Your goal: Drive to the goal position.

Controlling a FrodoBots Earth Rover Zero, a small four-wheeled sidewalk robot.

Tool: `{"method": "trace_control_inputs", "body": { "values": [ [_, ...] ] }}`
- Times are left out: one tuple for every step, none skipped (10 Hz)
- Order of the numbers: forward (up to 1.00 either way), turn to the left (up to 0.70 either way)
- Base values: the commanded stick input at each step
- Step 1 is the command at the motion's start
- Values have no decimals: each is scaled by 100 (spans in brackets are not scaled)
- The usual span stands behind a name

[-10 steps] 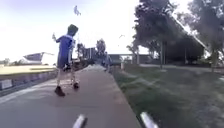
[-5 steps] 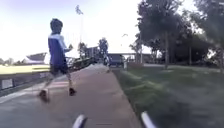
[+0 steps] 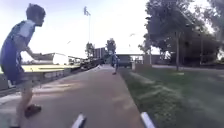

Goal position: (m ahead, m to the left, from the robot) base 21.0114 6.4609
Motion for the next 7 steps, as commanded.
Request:
{"method": "trace_control_inputs", "body": {
  "values": [
    [98,0],
    [98,0],
    [98,-4],
    [98,-19],
    [98,-25],
    [98,-29],
    [98,-34]
  ]
}}
